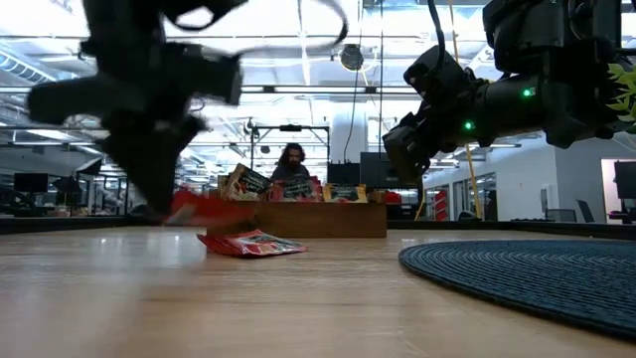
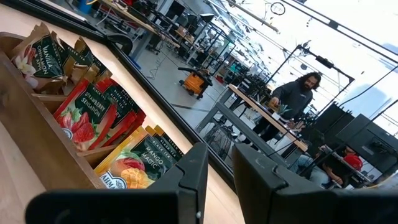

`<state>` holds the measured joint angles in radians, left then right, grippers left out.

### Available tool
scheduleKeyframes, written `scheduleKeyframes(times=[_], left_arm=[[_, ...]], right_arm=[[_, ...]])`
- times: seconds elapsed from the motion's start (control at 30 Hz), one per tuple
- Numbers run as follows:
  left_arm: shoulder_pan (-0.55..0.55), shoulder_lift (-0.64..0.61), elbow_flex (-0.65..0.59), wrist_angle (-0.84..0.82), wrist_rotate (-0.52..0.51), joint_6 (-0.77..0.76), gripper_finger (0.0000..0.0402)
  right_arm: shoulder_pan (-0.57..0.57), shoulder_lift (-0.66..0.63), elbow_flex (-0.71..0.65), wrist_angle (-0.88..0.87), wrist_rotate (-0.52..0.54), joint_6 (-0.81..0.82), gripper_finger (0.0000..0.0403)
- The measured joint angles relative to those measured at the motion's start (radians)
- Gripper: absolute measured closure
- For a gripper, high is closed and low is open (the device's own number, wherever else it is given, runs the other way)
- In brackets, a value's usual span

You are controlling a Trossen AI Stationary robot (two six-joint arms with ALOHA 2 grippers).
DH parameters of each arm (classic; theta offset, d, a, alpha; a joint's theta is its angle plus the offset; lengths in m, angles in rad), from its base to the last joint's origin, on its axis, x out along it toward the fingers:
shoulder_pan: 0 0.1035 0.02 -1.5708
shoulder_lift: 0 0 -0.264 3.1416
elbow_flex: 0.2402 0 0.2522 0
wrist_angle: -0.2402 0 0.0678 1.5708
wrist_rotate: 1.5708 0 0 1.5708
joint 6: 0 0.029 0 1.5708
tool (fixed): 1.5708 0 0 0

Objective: Pick & Place Tea
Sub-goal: Put the red tea bag into the middle section wooden organizer

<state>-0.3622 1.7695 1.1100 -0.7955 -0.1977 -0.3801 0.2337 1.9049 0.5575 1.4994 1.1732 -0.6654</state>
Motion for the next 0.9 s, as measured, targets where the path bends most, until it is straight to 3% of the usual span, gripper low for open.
scheduleKeyframes(times=[0.13,0.3,0.37,0.6,0.9], left_arm=[[0.005,-0.002,0.110,-0.134,-0.154,0.069,0.0382],[0.045,-0.003,0.191,-0.110,-0.435,0.213,0.0393],[0.080,-0.004,0.191,-0.058,-0.492,0.269,0.0389],[0.227,-0.003,0.123,0.191,-0.456,0.357,0.0392],[0.329,-0.003,0.082,0.276,-0.375,0.351,0.0392]], right_arm=[[0.000,0.000,0.000,0.000,-0.001,0.020,0.0342],[0.000,0.000,0.000,0.000,-0.005,0.022,0.0342],[0.000,0.000,0.000,0.000,-0.004,0.022,0.0342],[0.000,0.000,0.000,0.000,0.000,0.020,0.0342],[-0.001,0.000,0.000,0.000,0.001,0.018,0.0342]])
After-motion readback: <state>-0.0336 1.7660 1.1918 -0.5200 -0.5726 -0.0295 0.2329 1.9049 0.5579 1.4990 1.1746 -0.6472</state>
